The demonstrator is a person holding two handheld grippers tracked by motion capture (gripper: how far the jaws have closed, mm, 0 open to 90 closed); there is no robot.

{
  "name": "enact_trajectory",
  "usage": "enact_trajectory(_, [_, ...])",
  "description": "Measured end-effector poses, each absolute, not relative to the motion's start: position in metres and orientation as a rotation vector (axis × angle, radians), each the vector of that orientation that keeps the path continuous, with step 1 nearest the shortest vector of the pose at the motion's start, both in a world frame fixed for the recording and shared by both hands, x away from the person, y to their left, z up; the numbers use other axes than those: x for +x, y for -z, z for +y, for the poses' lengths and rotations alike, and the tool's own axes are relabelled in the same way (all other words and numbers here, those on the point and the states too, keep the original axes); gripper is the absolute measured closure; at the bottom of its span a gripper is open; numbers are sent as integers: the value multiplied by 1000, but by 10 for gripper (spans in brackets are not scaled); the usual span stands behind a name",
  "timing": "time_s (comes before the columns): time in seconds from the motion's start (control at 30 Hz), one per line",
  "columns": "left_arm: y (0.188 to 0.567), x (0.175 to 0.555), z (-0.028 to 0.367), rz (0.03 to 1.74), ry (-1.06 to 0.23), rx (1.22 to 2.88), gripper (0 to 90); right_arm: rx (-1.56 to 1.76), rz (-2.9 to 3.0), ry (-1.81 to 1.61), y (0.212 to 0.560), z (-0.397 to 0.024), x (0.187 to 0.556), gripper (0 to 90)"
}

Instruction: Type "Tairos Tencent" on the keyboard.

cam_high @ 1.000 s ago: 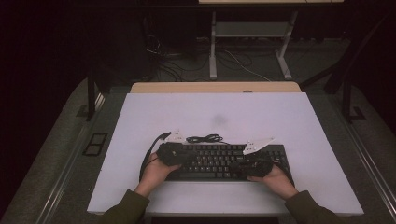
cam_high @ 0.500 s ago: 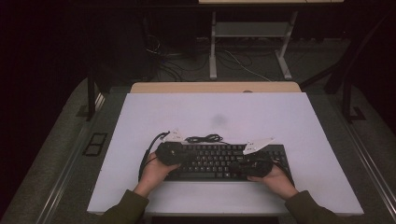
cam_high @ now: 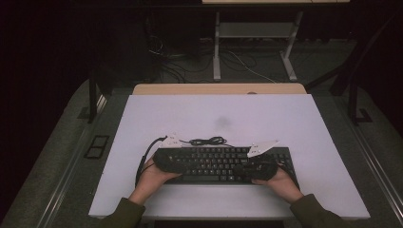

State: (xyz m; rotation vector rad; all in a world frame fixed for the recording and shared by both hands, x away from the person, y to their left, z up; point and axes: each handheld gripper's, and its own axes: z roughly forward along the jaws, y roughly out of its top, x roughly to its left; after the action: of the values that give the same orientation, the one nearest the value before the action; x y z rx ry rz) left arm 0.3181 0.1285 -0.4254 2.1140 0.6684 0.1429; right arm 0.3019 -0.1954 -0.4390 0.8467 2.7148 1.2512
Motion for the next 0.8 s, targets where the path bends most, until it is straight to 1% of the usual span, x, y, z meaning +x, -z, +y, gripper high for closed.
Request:
enact_trajectory(0.07, [426, 316, 130, 674, -146, 2107, 315, 852, 2715, -1256, 439, -195, 302, 894])
enact_trajectory(0.13, [427, 315, 131, 683, -151, 2098, 300, 852, 2715, -1252, 438, -195, 302, 894])
enact_trajectory(0.17, [427, 315, 132, 683, -153, 2099, 268, 850, 2716, -1251, 438, -195, 302, 894])
enact_trajectory(0.37, [427, 313, 136, 695, -158, 2091, 217, 846, 2696, -1277, 434, -196, 302, 894])
enact_trajectory(0.63, [427, 311, 139, 704, -160, 2076, 189, 863, 2664, -1325, 428, -200, 303, 889])
enact_trajectory(0.77, [426, 310, 142, 703, -161, 2070, 182, 876, 2643, -1367, 425, -202, 304, 798])
enact_trajectory(0.8, [425, 310, 143, 705, -159, 2067, 182, 886, 2629, -1387, 423, -201, 305, 725])
